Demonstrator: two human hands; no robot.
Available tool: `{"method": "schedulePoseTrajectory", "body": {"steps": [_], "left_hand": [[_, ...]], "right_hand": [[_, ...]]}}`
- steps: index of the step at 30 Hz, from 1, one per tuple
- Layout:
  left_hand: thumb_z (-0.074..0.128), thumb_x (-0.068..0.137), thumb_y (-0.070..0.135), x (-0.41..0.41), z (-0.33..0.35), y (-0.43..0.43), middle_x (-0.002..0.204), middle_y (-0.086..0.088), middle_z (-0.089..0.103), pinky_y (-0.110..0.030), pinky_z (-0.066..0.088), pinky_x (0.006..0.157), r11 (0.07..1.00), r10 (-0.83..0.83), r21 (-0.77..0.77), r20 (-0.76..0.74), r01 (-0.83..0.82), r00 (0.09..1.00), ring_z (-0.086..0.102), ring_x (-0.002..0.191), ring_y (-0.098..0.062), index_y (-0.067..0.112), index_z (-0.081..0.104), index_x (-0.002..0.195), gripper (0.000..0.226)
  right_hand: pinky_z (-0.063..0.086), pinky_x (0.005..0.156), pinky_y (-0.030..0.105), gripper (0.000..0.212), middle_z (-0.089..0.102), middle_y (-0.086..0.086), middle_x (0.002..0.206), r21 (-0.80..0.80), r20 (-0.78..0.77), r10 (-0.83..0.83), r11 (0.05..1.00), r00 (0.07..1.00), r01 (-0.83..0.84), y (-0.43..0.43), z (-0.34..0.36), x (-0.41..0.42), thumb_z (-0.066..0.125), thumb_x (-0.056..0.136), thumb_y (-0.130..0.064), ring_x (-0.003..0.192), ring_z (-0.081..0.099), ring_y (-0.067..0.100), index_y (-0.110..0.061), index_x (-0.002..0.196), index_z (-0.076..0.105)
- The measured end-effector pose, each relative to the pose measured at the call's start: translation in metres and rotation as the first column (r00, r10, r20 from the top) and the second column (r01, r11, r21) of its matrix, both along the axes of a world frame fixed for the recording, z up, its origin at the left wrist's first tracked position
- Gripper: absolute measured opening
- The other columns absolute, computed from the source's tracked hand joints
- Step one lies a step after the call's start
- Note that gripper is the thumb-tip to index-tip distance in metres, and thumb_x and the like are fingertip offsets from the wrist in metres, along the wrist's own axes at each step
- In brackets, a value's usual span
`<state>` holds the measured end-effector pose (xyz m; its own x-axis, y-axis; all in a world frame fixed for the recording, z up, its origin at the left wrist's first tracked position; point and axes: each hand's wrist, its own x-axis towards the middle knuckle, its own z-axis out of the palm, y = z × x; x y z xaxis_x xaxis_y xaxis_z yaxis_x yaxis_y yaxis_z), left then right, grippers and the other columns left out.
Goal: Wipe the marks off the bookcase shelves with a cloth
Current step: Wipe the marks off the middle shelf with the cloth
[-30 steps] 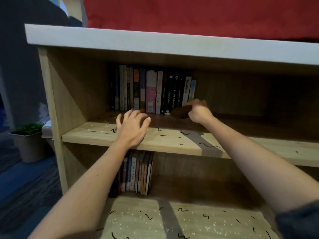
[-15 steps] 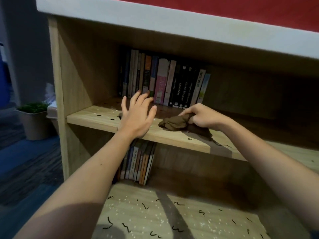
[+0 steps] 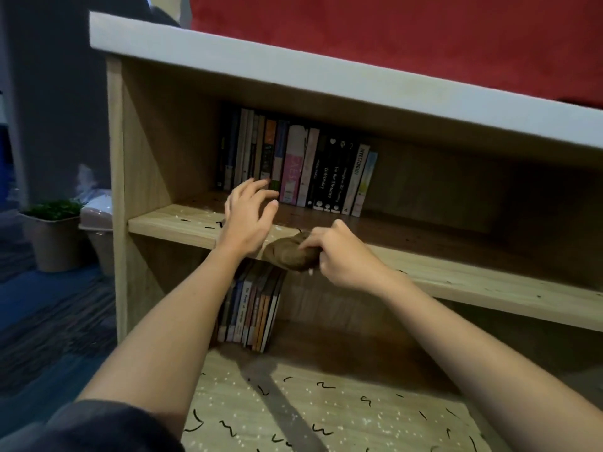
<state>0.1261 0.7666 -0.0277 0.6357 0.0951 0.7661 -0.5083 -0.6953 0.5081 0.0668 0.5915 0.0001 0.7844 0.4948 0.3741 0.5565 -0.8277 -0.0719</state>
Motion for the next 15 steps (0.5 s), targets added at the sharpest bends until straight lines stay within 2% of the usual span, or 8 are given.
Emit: {"method": "schedulePoseTrajectory", "body": {"steps": [2,3,5,8,10,12,14,15], "left_hand": [[0.040,0.094,0.029,-0.006,0.003,0.004,0.138,0.002,0.046,-0.044,0.017,0.112,0.989,-0.044,-0.142,0.035,0.049,0.998,0.024,0.134,-0.017,0.018,0.064,0.110,0.031],[0.041,0.095,0.027,-0.009,0.003,0.006,0.136,0.003,0.047,-0.045,0.016,0.112,0.988,-0.029,-0.152,0.015,0.031,0.999,0.027,0.133,-0.017,0.019,0.065,0.108,0.028],[0.039,0.097,0.025,-0.012,-0.001,0.007,0.138,0.006,0.045,-0.045,0.005,0.114,0.997,0.052,-0.045,-0.071,-0.056,0.996,0.025,0.134,-0.014,0.021,0.063,0.111,0.028],[0.032,0.099,0.031,-0.016,-0.011,0.007,0.147,0.008,0.032,-0.044,-0.006,0.113,0.989,0.131,0.086,-0.178,-0.117,0.975,0.015,0.139,-0.014,0.025,0.056,0.122,0.033],[0.030,0.101,0.032,-0.020,-0.009,0.013,0.152,0.005,0.025,-0.040,-0.001,0.114,0.999,0.038,-0.020,-0.215,-0.044,0.976,0.010,0.141,-0.017,0.022,0.052,0.128,0.037],[0.031,0.101,0.028,-0.025,0.000,0.024,0.152,0.002,0.024,-0.037,0.008,0.113,0.985,-0.067,-0.170,-0.196,0.033,0.978,0.010,0.140,-0.020,0.017,0.052,0.129,0.037],[0.033,0.101,0.023,-0.030,0.004,0.038,0.149,-0.002,0.031,-0.034,0.012,0.111,0.989,-0.028,-0.151,-0.148,0.005,0.989,0.015,0.138,-0.021,0.012,0.055,0.125,0.035],[0.034,0.100,0.021,-0.031,0.003,0.046,0.147,-0.003,0.034,-0.032,0.013,0.111,0.992,0.010,-0.124,-0.125,-0.025,0.992,0.017,0.138,-0.021,0.011,0.057,0.123,0.034]], "right_hand": [[0.034,0.093,0.032,0.045,0.056,0.000,0.118,0.078,0.002,0.011,0.997,1.000,-0.011,-0.008,0.002,-0.017,0.039,0.087,0.006,0.104,0.036,0.018,-0.017,0.120,0.059],[0.035,0.094,0.032,0.045,0.056,0.001,0.118,0.137,0.031,-0.021,0.990,0.999,0.016,-0.011,0.003,-0.018,0.039,0.087,0.006,0.104,0.036,0.018,-0.017,0.120,0.059],[0.039,0.092,0.034,0.041,0.057,0.002,0.115,0.214,0.110,-0.114,0.973,0.987,0.088,-0.010,0.000,-0.013,0.041,0.089,0.003,0.103,0.036,0.019,-0.015,0.122,0.058],[0.040,0.090,0.033,0.041,0.057,0.001,0.117,0.160,0.173,-0.127,0.982,0.977,0.099,0.008,-0.023,-0.025,0.043,0.090,0.000,0.104,0.035,0.019,-0.013,0.127,0.054],[0.040,0.089,0.031,0.042,0.056,-0.001,0.117,0.181,0.151,-0.027,0.983,0.988,-0.001,0.018,-0.031,-0.039,0.042,0.089,0.002,0.103,0.035,0.018,-0.013,0.126,0.055],[0.042,0.088,0.034,0.042,0.056,0.000,0.115,0.230,0.185,-0.002,0.972,0.983,-0.041,0.023,-0.026,-0.038,0.043,0.089,0.003,0.100,0.036,0.018,-0.013,0.126,0.055],[0.042,0.086,0.034,0.043,0.055,0.000,0.117,0.222,0.265,-0.077,0.975,0.961,0.017,0.028,-0.025,-0.027,0.043,0.089,0.003,0.100,0.035,0.019,-0.012,0.128,0.053],[0.041,0.086,0.033,0.044,0.054,0.000,0.118,0.191,0.255,-0.094,0.980,0.962,0.045,0.033,-0.026,-0.023,0.043,0.089,0.002,0.102,0.034,0.020,-0.013,0.129,0.052]]}}
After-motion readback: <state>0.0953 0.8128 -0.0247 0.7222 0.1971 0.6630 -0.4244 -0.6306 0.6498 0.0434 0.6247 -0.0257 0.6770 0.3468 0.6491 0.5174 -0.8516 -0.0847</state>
